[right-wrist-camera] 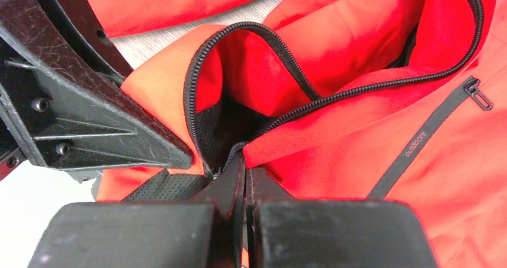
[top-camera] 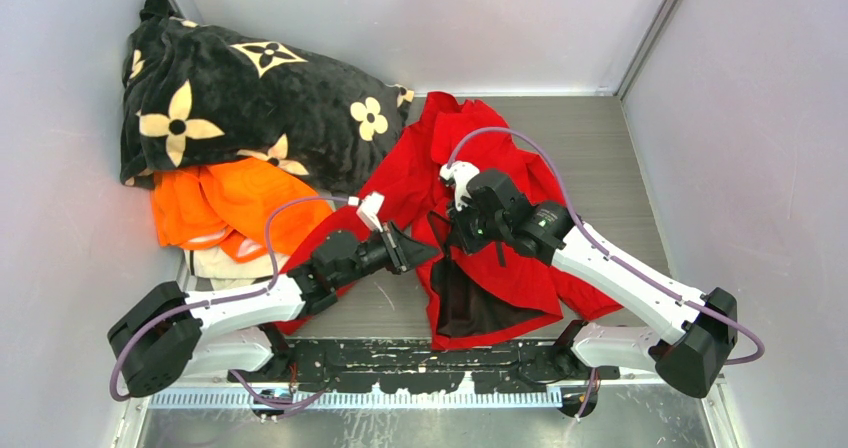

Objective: Zip up the jacket
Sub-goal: Insert the zipper into the jacket.

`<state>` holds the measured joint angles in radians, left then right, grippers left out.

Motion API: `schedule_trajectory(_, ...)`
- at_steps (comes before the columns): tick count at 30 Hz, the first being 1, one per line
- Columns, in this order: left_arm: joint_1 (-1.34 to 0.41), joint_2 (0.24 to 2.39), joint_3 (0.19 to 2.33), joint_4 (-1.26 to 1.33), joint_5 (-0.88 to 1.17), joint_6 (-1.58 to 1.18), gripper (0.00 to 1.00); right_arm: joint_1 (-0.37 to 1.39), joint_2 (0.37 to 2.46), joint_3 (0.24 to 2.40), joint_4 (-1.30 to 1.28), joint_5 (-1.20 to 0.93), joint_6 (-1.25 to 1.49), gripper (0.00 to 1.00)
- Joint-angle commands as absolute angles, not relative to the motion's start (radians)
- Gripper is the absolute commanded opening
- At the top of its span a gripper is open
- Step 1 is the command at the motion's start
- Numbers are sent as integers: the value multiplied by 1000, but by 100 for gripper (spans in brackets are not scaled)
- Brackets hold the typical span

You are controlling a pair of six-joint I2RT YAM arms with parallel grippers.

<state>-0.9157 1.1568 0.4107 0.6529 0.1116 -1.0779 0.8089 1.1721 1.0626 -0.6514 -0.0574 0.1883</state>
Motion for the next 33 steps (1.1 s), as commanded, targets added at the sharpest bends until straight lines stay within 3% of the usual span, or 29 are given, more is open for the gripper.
schedule_trajectory(1, -929, 1125, 461, 597, 81, -1020, 0, 813, 1169, 1105, -588, -50, 204, 1)
schedule_trajectory(33, -934, 1074, 463, 603, 42, -991, 0, 813, 1166, 1088, -581, -63, 219, 1)
